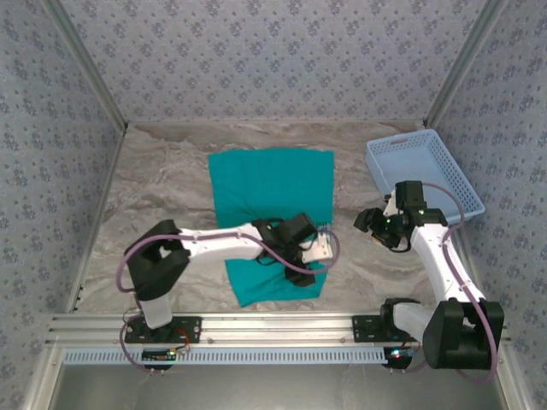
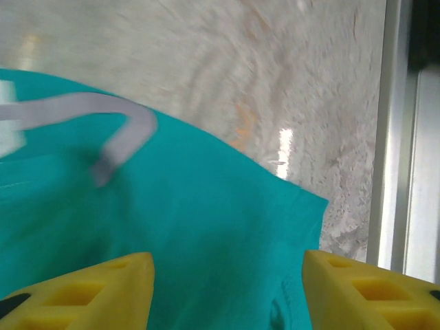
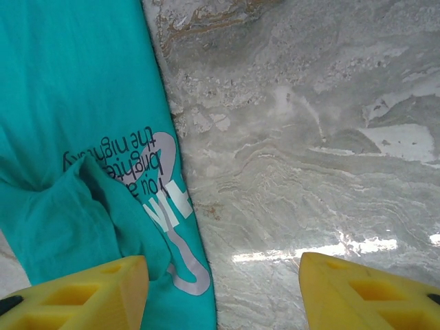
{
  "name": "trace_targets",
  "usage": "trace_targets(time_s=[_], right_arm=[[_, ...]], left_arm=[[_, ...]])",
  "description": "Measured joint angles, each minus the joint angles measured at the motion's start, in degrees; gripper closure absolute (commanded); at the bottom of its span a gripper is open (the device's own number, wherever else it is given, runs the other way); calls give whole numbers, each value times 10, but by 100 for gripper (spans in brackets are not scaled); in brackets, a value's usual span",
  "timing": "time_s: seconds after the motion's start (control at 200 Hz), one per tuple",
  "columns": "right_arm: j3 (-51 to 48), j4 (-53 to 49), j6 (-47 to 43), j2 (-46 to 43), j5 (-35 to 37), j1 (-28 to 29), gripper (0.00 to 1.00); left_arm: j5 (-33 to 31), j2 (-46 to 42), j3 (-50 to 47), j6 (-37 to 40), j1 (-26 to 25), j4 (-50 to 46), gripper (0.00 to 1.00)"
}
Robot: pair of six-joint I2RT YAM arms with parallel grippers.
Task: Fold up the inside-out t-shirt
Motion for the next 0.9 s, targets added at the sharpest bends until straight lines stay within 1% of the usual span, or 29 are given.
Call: trace_targets(time_s=[0.105,0.165,0.205,0.245,0.285,0.345,0.4,0.49,0.565,0.635,0.715,0.79,0.85,0.885,0.9], right_arm=[[0,0,-10,0,-12,-10,38],[0,0,-14,0,-18,-16,38],[-1,0,-16,0,-22,-19,38],[-2,2,-18,0,-25,-21,38],[-4,4,-18,0,-28,-23,39],[-7,7,-18,-1,-31,-26,39],[-13,10,-18,-2,-33,-30,39],[-17,10,-20,-5,-33,-36,39],[-19,9,-24,-10,-33,-39,39],[-23,11,-28,-19,-34,-37,39],[-39,19,-27,-30,-41,-23,38],[-72,37,-19,-37,-53,10,39],[-112,62,-9,-42,-64,54,38],[-134,77,-2,-44,-71,88,35],[-143,84,5,-44,-76,106,32]], left_arm=[[-38,38,13,15,-36,-1,42],[-54,52,19,19,-44,1,44],[-64,59,22,23,-45,3,48],[-75,67,27,26,-45,3,56],[-81,75,34,26,-45,4,68],[-92,85,48,34,-44,7,81],[-96,96,61,34,-44,13,100],[-101,105,75,35,-42,25,100],[-87,106,76,20,-27,31,100],[-62,105,76,-8,7,41,100],[-35,102,76,-53,63,63,100],[-13,97,76,-100,116,94,100],[2,94,77,-138,155,119,100],[9,94,80,-155,171,129,100],[13,94,81,-164,179,136,100]])
